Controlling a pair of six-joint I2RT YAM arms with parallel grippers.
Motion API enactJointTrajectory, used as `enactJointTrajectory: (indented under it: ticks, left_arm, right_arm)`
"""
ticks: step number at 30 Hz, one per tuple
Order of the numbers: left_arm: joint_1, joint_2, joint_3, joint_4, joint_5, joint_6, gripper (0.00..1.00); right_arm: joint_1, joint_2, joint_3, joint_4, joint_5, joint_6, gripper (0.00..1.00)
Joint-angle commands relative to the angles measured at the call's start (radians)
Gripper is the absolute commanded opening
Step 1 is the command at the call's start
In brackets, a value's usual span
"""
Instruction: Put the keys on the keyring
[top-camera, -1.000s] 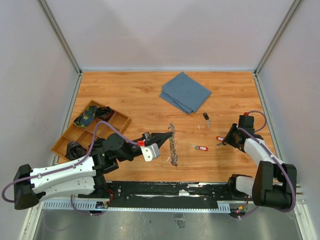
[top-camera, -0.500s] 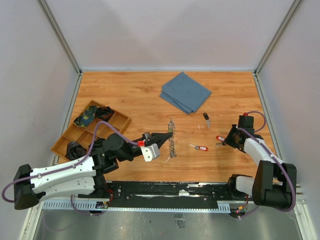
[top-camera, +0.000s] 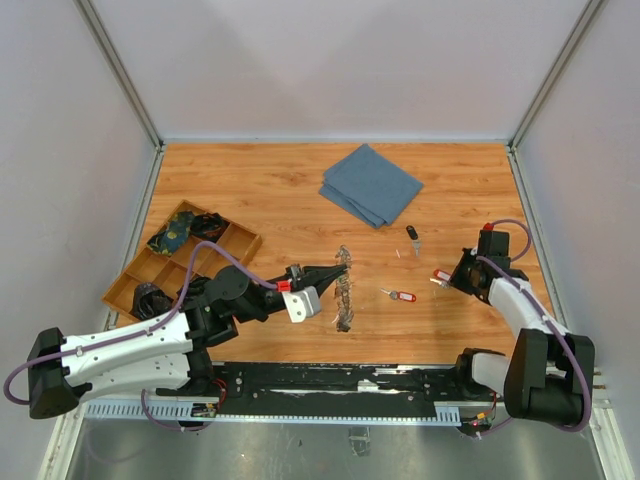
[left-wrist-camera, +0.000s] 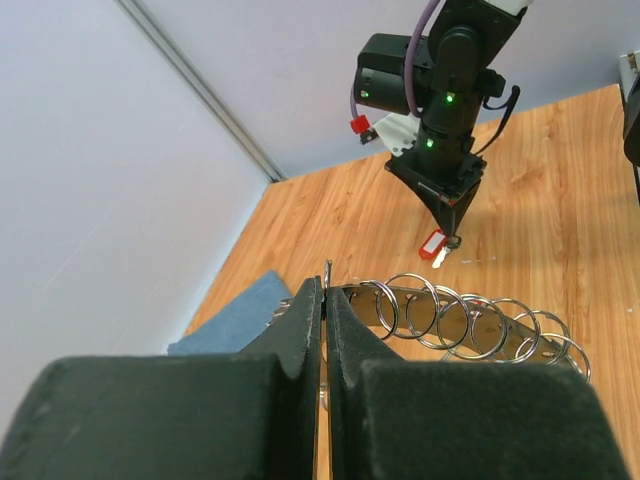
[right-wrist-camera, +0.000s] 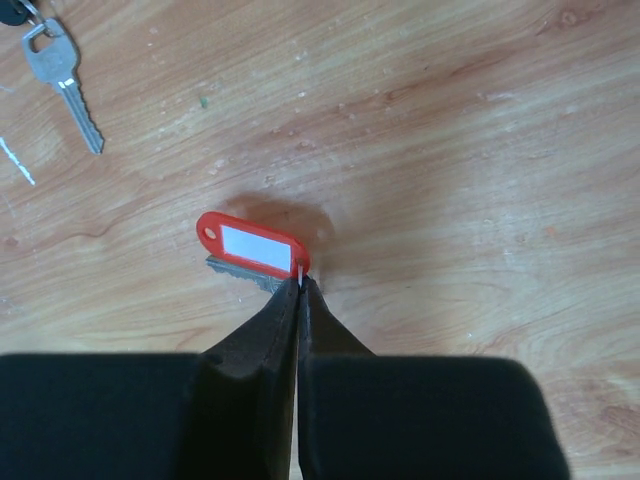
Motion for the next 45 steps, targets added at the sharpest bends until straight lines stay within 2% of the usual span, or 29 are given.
enactJointTrajectory:
  ticks: [1, 7, 10, 14, 17, 18, 20, 22, 23, 24, 25, 27, 28, 29, 30, 31, 32, 33, 34, 35, 36, 38, 39, 42, 45]
  left_arm:
    - [0.012, 0.000, 0.061, 0.037, 0.002, -0.016, 0.00]
    - [0.018, 0.015, 0.098, -0.008, -0.007, -0.035, 0.00]
    - [0.031, 0.028, 0.125, -0.025, -0.021, -0.068, 0.01]
    - [0.039, 0.058, 0.184, -0.075, -0.059, -0.109, 0.01]
    - [0.038, 0.091, 0.248, -0.160, -0.066, -0.137, 0.00]
    - [0.038, 0.101, 0.271, -0.189, -0.070, -0.147, 0.01]
    - [0.038, 0.111, 0.309, -0.245, -0.090, -0.176, 0.01]
    - [0.039, 0.108, 0.332, -0.289, -0.113, -0.221, 0.00]
    - [0.039, 0.101, 0.336, -0.310, -0.121, -0.249, 0.00]
    - [0.039, 0.093, 0.337, -0.324, -0.131, -0.279, 0.01]
    - [0.038, 0.083, 0.336, -0.334, -0.147, -0.308, 0.01]
    - [0.038, 0.063, 0.333, -0.351, -0.184, -0.381, 0.00]
    - [0.038, 0.056, 0.334, -0.359, -0.201, -0.407, 0.00]
    - [0.039, 0.048, 0.336, -0.370, -0.210, -0.427, 0.00]
    - [0.038, 0.042, 0.341, -0.385, -0.215, -0.442, 0.00]
    - [0.038, 0.036, 0.346, -0.402, -0.219, -0.460, 0.00]
    - [0.039, 0.028, 0.347, -0.414, -0.225, -0.473, 0.01]
    - [0.039, 0.020, 0.346, -0.423, -0.233, -0.486, 0.01]
    - [0.038, 0.012, 0.343, -0.431, -0.241, -0.497, 0.00]
    - [0.038, 0.005, 0.340, -0.439, -0.256, -0.504, 0.00]
    - [0.039, -0.001, 0.339, -0.449, -0.272, -0.516, 0.01]
    - [0.039, -0.003, 0.340, -0.473, -0.315, -0.545, 0.01]
    - [0.039, 0.000, 0.343, -0.487, -0.334, -0.562, 0.01]
    - [0.038, 0.020, 0.365, -0.550, -0.360, -0.599, 0.01]
    - [0.038, 0.033, 0.384, -0.594, -0.357, -0.627, 0.01]
  right_arm:
    - [-0.027, -0.045, 0.060, -0.062, -0.010, -0.062, 0.01]
    - [-0.022, -0.113, 0.069, -0.033, -0.127, -0.103, 0.01]
    - [0.022, -0.134, 0.097, -0.021, -0.173, -0.143, 0.01]
    - [0.171, -0.041, 0.273, -0.219, -0.218, -0.263, 0.01]
    - [0.329, 0.084, 0.409, -0.375, -0.391, -0.332, 0.01]
    - [0.372, 0.119, 0.458, -0.453, -0.405, -0.367, 0.01]
    - [0.411, 0.131, 0.500, -0.539, -0.250, -0.343, 0.01]
    - [0.367, 0.076, 0.465, -0.529, -0.041, -0.266, 0.01]
    - [0.344, 0.050, 0.455, -0.515, 0.000, -0.236, 0.00]
    - [0.353, 0.027, 0.458, -0.481, -0.023, -0.228, 0.00]
    - [0.419, 0.011, 0.478, -0.456, -0.108, -0.232, 0.00]
    - [0.670, 0.013, 0.569, -0.457, -0.087, -0.312, 0.00]
    - [0.768, 0.029, 0.594, -0.496, 0.018, -0.345, 0.00]
    - [0.795, 0.031, 0.582, -0.529, 0.172, -0.319, 0.00]
    - [0.741, 0.017, 0.540, -0.547, 0.275, -0.264, 0.00]
    - [0.632, -0.002, 0.495, -0.534, 0.200, -0.232, 0.00]
    - [0.533, -0.028, 0.453, -0.473, -0.029, -0.247, 0.00]
    - [0.533, -0.057, 0.432, -0.412, -0.148, -0.261, 0.00]
    - [0.656, -0.073, 0.445, -0.407, -0.008, -0.280, 0.00]
    - [0.791, -0.058, 0.476, -0.460, 0.255, -0.284, 0.00]
    - [0.820, -0.030, 0.501, -0.531, 0.335, -0.268, 0.00]
    - [0.693, -0.015, 0.511, -0.538, 0.055, -0.293, 0.00]
    - [0.681, -0.033, 0.496, -0.502, 0.005, -0.294, 0.00]
    - [0.685, -0.077, 0.455, -0.412, -0.026, -0.327, 0.00]
    - [0.684, -0.026, 0.483, -0.456, -0.107, -0.372, 0.00]
